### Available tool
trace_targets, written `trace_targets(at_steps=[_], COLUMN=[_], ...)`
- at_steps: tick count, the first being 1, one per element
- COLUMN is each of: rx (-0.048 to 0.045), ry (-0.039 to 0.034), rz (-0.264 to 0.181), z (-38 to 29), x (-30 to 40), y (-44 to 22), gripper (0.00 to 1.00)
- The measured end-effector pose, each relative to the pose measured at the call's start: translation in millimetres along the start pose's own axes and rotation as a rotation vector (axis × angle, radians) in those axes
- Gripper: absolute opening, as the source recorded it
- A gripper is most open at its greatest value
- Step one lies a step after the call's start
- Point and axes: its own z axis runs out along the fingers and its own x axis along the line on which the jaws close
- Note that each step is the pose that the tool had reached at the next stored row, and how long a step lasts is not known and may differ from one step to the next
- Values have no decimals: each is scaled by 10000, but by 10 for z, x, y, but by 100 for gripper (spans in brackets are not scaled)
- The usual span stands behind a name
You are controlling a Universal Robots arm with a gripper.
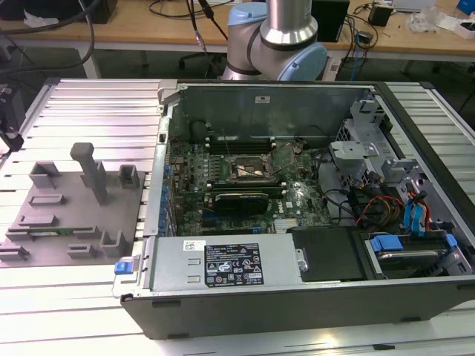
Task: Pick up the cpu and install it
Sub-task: 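Pick up the cpu and move it towards the insertion slot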
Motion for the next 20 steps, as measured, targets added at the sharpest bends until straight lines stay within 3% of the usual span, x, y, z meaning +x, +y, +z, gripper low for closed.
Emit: trace_targets(at_steps=[8,12,20], rx=[-1,-4,-11], ry=[-2,-2,-1], rz=[-1,0,-1], z=[-233,-392,-604], x=[-2,-2,-2], y=[10,17,27], gripper=[55,55,55])
